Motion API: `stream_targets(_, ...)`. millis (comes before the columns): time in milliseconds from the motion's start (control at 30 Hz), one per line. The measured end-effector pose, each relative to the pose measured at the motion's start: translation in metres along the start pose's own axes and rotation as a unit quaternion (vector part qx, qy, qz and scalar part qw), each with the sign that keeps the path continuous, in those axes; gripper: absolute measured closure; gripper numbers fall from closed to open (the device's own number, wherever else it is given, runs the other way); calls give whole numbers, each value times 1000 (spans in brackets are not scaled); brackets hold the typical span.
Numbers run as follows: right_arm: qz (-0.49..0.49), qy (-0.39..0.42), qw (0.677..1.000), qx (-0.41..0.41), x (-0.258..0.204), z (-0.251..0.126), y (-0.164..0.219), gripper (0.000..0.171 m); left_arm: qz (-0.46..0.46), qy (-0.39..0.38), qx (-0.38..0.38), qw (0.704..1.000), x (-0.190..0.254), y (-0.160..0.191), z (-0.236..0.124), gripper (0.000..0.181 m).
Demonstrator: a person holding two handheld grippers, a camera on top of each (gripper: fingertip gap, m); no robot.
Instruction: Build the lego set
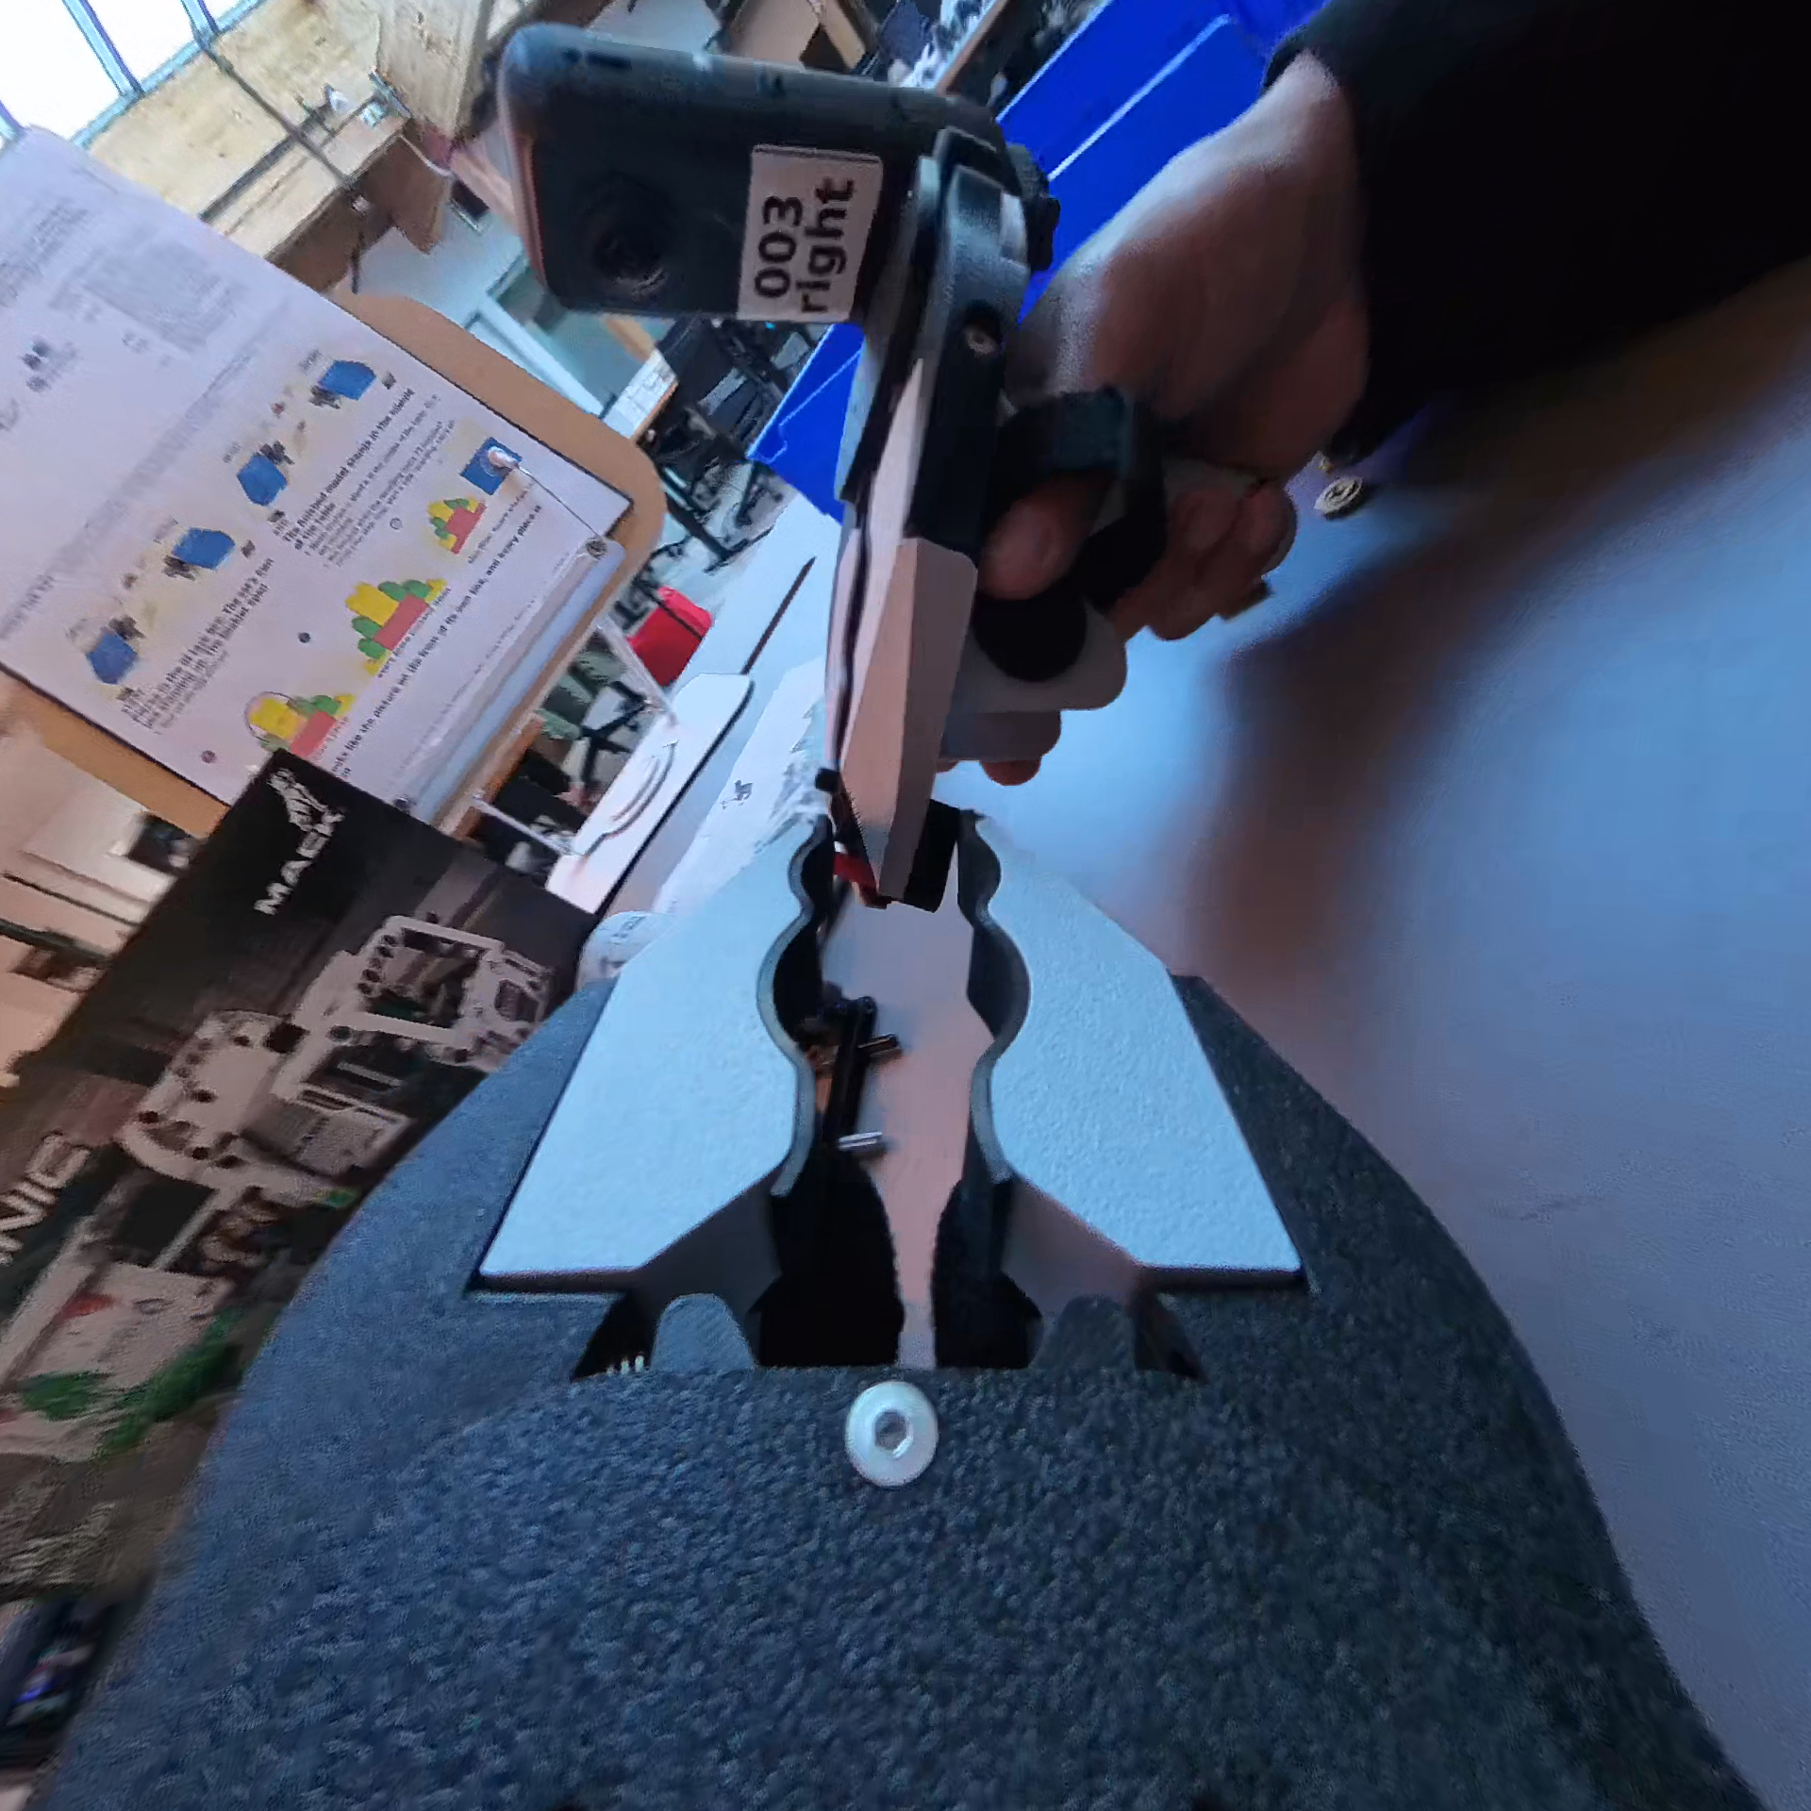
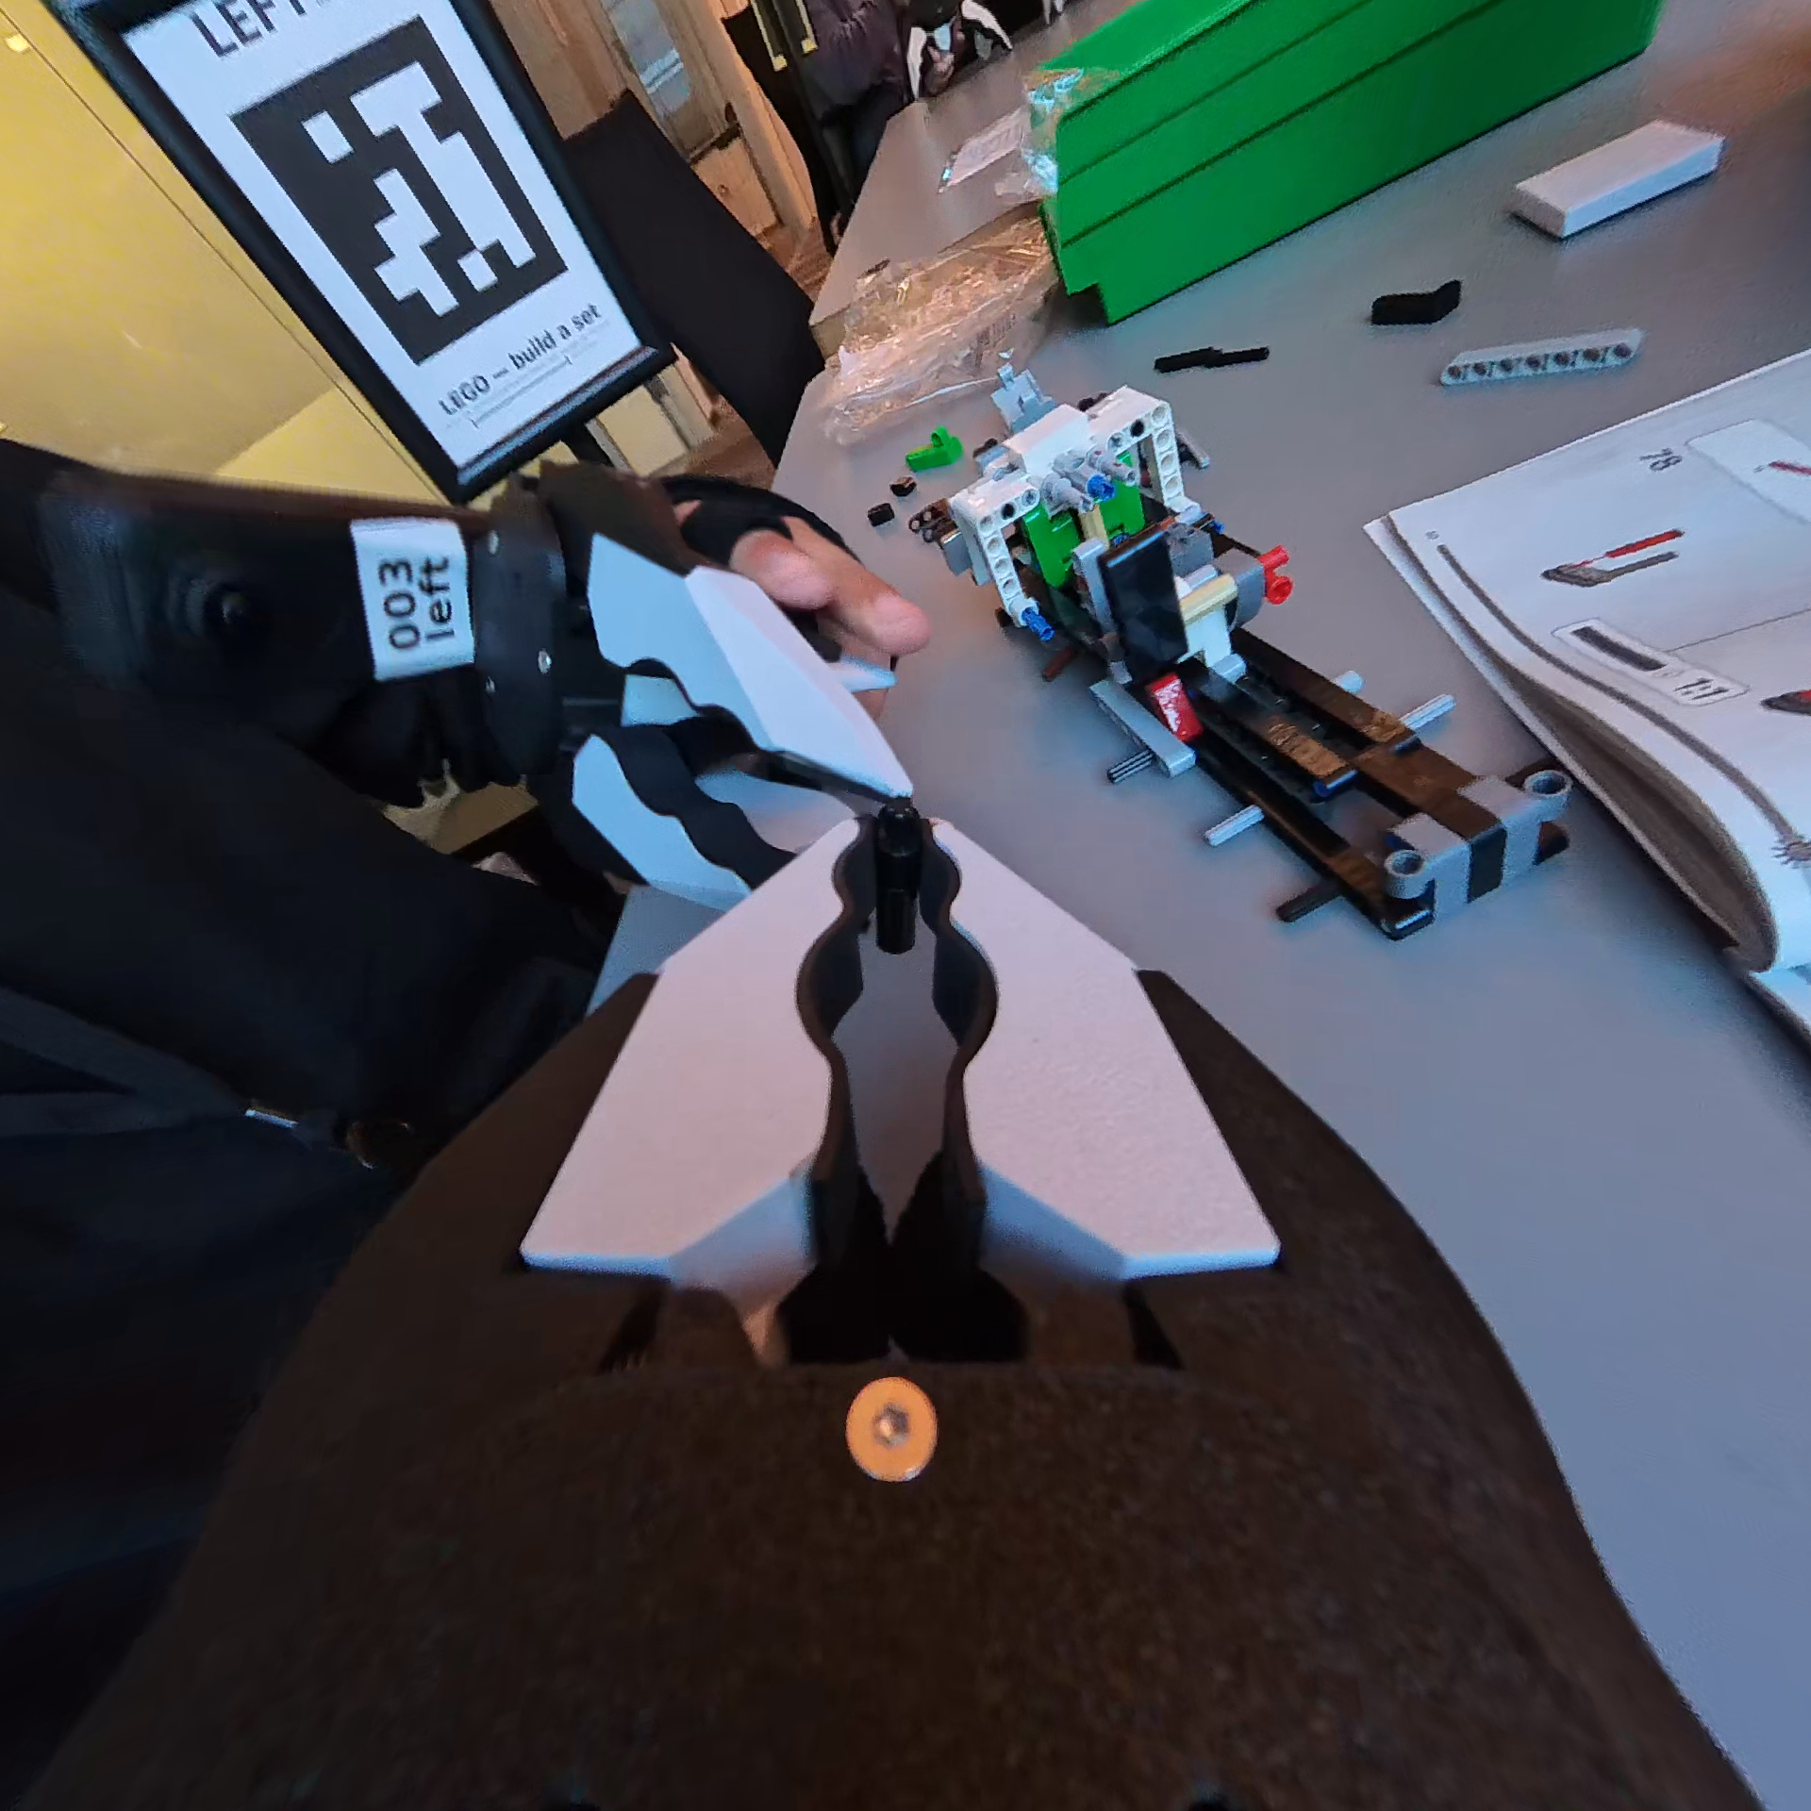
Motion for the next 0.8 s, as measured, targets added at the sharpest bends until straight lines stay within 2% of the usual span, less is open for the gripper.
stream_targets(100, -17, 15, 1000, 3, 0, -1, -1, 165, -72, 14, 11, 997, -9, 4, -1, 154)
stream_targets(167, -22, 25, 999, 6, 1, -3, -2, 165, -133, 27, 24, 991, -17, 9, -2, 146)
stream_targets(233, -25, 30, 999, 10, 1, -5, -4, 165, -183, 33, 44, 981, -25, 13, -5, 147)
stream_targets(367, -39, 42, 998, 19, 0, -8, -6, 165, -248, 53, 79, 964, -31, 16, -9, 150)
stream_targets(633, -108, 47, 989, 87, -13, -13, -18, 165, -364, 153, 122, 911, -28, 18, -2, 151)
stream_targets(733, -121, 42, 989, 76, -17, -6, -15, 165, -385, 178, 133, 896, -27, 18, -1, 159)
stream_targets(800, -126, 39, 989, 73, -18, -3, -13, 165, -386, 176, 125, 897, -27, 20, -1, 168)
Point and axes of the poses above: each gripper's, where its closed fingertips meet, z out along the fingers, y out of its underside, x = y × z across the jaws, the point moved 8 cm from there along -z, back along the fingers, and after that the axes turned 7 degrees about z, right-handed, at the moved point
